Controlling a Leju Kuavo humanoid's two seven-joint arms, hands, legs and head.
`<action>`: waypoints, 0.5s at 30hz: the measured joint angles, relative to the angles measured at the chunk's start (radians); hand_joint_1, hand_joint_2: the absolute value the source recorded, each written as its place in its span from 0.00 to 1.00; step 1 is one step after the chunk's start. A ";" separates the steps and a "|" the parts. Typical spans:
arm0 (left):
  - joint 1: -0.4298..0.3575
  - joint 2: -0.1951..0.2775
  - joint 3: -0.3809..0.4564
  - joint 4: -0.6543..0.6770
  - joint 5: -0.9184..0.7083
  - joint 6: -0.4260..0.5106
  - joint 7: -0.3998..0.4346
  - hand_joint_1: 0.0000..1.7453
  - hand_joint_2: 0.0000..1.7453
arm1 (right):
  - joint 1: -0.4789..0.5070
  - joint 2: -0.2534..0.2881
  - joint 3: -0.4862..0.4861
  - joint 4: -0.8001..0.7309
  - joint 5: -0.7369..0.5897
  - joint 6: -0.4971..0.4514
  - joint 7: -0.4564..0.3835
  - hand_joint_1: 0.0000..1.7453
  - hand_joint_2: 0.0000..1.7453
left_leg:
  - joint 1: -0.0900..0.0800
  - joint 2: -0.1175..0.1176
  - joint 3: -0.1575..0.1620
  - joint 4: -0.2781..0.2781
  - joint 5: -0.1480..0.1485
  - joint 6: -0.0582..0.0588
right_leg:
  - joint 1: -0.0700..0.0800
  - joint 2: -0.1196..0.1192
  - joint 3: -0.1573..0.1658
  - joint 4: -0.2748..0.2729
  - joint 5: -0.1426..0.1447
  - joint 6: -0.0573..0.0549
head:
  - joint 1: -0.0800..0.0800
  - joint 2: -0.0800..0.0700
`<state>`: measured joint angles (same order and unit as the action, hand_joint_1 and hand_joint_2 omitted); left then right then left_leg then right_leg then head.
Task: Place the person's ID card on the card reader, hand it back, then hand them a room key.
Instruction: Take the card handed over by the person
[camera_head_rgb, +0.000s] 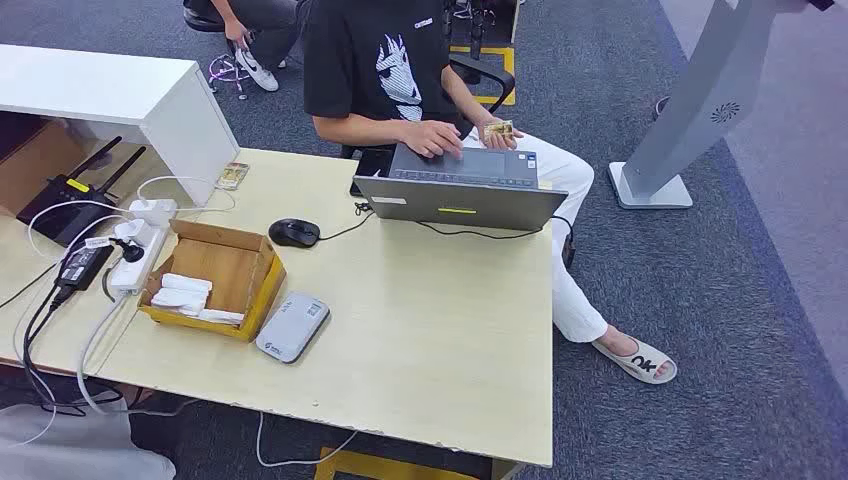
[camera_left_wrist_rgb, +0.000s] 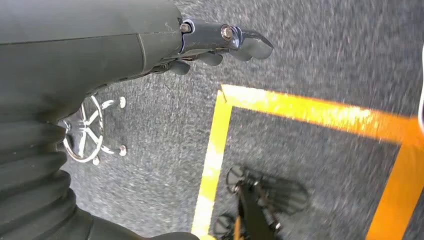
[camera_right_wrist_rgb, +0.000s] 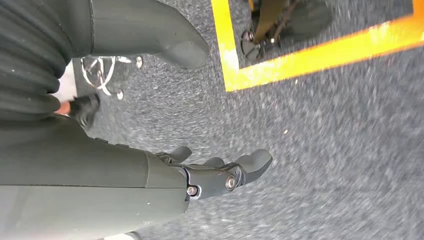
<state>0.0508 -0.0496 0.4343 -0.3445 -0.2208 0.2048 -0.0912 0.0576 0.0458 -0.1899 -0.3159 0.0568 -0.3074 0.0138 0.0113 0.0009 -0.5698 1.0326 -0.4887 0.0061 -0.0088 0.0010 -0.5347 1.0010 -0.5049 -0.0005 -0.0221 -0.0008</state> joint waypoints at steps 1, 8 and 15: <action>0.000 0.000 0.000 0.000 0.000 0.000 0.000 0.00 1.00 | 0.000 0.000 0.000 0.000 0.000 0.000 0.000 0.00 1.00 | 0.000 0.000 0.000 0.000 0.000 0.000 | 0.000 0.000 0.000 0.000 0.000 0.000 | 0.000 0.000; -0.049 -0.043 0.264 0.028 -0.102 0.158 -0.031 0.00 1.00 | -0.039 0.035 -0.134 0.043 0.031 -0.195 0.034 0.00 0.75 | 0.000 0.000 0.000 0.000 0.000 0.000 | 0.000 0.000 0.000 0.000 0.000 0.000 | 0.000 0.000; -0.065 -0.058 0.448 0.025 -0.095 0.326 -0.056 0.00 1.00 | -0.046 0.047 -0.247 0.047 0.081 -0.307 0.059 0.00 1.00 | 0.000 0.000 0.000 0.000 0.000 0.000 | 0.000 0.000 0.000 0.000 0.000 0.000 | 0.000 0.000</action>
<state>-0.0146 -0.1077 0.8820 -0.3193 -0.3159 0.5304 -0.1470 0.0120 0.0923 -0.4368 -0.2692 0.1382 -0.6141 0.0727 0.0113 0.0010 -0.5696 1.0326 -0.4888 0.0061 -0.0088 0.0011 -0.5347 1.0010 -0.5050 -0.0005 -0.0219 -0.0008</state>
